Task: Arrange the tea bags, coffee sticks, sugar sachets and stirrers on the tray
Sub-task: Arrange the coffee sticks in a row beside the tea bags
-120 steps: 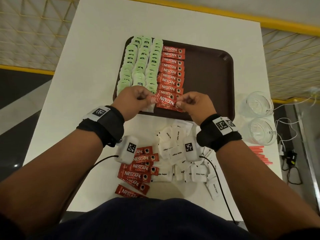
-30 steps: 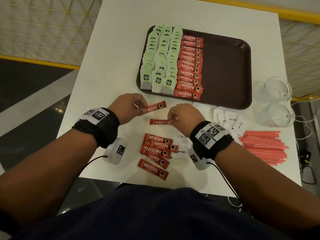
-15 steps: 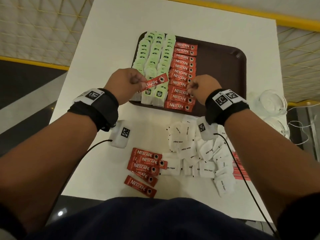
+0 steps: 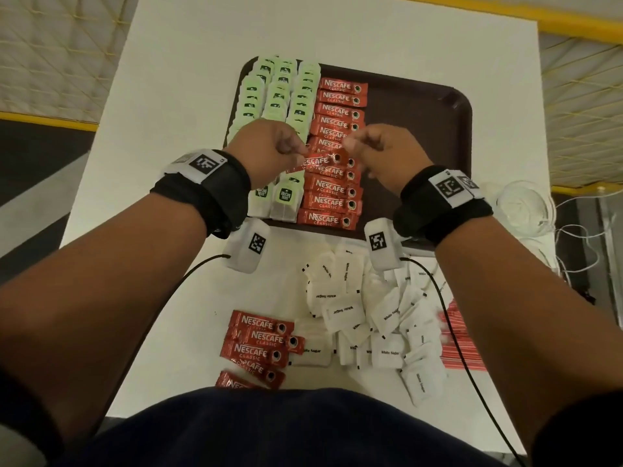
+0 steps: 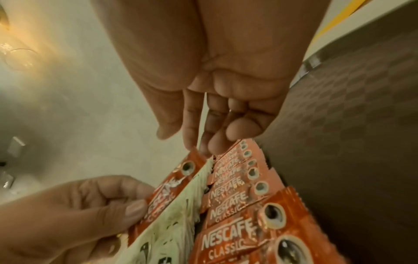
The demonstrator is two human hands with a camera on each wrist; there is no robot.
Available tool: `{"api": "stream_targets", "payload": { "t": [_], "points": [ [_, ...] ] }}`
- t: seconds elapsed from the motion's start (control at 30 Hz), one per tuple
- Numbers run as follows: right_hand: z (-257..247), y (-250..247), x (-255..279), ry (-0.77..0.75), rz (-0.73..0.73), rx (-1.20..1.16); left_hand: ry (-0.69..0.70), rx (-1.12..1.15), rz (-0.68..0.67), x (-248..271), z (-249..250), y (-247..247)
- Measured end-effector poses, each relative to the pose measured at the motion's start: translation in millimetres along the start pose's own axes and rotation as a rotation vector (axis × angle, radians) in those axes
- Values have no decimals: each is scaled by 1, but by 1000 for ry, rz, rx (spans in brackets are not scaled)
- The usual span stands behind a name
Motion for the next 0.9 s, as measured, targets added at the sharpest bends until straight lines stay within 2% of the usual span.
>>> {"api": "stream_targets", "payload": {
  "t": [0.07, 0.27, 0.4, 0.57, 0.73, 0.9],
  "points": [
    [2, -1, 0, -5, -50, -10, 11, 19, -9, -5, 8, 7],
    [34, -2, -4, 176, 18, -91, 39, 16, 63, -15, 16, 16],
    [42, 7, -6, 236, 6, -28, 33, 25, 115, -10, 10, 13],
    [42, 13, -13, 273, 62, 77, 40, 3, 136, 4, 0, 4],
    [35, 11, -2, 213, 129, 227, 51, 5, 101, 29, -14, -7],
    [4, 24, 45, 55, 29, 303, 68, -32, -38, 74, -33, -11]
  ]
}}
Point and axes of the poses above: each hand's wrist, its own x-axis away from the middle knuckle, its own y-axis out of the palm, z = x × y, the point moved 3 cm from there along -x, towards the middle knuckle, and after that the axes turned 4 degrees about z, right-handed, at the moved point
